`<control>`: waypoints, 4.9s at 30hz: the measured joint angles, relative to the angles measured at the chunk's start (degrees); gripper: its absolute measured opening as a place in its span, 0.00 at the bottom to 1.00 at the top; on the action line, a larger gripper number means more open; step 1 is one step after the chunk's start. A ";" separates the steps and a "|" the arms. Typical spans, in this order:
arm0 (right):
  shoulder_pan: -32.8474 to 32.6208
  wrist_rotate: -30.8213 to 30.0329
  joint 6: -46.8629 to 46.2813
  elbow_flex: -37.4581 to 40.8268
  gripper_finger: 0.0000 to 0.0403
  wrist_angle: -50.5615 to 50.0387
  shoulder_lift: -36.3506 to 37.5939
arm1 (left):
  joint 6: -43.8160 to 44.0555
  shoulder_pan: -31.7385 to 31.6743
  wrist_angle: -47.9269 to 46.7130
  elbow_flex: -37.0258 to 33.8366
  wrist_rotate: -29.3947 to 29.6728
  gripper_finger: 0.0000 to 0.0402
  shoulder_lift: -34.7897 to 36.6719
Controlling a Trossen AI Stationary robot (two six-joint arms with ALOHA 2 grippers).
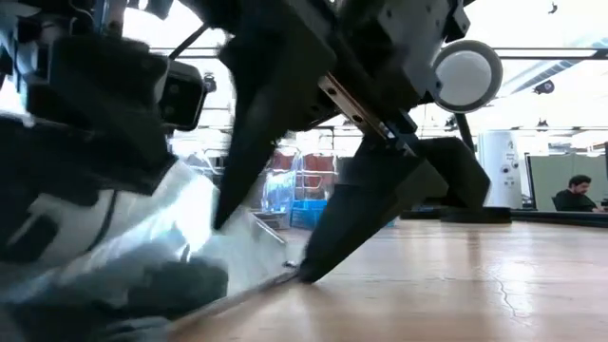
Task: Pick & place jewel cases by type
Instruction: Put the black CD case into the left transparent bin, then return to Home Position
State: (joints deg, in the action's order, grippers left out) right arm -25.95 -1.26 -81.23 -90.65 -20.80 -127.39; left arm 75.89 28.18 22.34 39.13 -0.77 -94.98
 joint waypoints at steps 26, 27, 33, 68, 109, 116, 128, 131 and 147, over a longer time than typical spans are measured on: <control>-2.80 -25.05 -6.01 11.34 0.56 -32.28 37.89 | 13.80 -1.77 -23.17 -0.06 45.73 0.01 36.64; -2.82 -25.05 -6.38 12.59 0.56 -32.28 38.61 | 13.74 -2.61 -26.25 -0.06 49.13 0.01 38.85; -2.95 -23.96 -8.00 19.11 0.56 -30.29 40.43 | 15.51 -17.86 -44.74 -0.24 42.99 0.01 46.33; -3.57 -23.90 -13.85 26.36 0.56 -20.44 39.21 | -17.58 -47.43 -67.65 8.00 3.75 0.36 37.89; 25.46 14.11 39.34 66.77 0.56 51.94 70.00 | -30.37 -20.12 -23.59 -7.19 13.71 0.35 60.87; 26.83 10.00 46.18 68.82 0.56 39.34 81.22 | -35.77 -20.13 -32.46 -7.55 16.69 0.35 68.84; 26.75 2.27 45.99 83.65 0.56 42.61 98.44 | -45.48 -20.20 -35.26 -7.55 22.05 0.35 73.07; 26.75 2.21 45.99 85.83 0.56 42.32 101.53 | -45.44 -20.18 -37.21 -7.58 22.01 0.35 74.47; 26.68 2.14 45.82 90.13 0.56 30.08 104.51 | -44.69 -20.20 -38.93 -7.69 24.21 0.35 77.83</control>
State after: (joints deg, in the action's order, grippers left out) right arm 0.73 0.89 -35.42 -0.51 9.28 -22.88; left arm 31.20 7.99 -16.60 31.44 23.45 -17.15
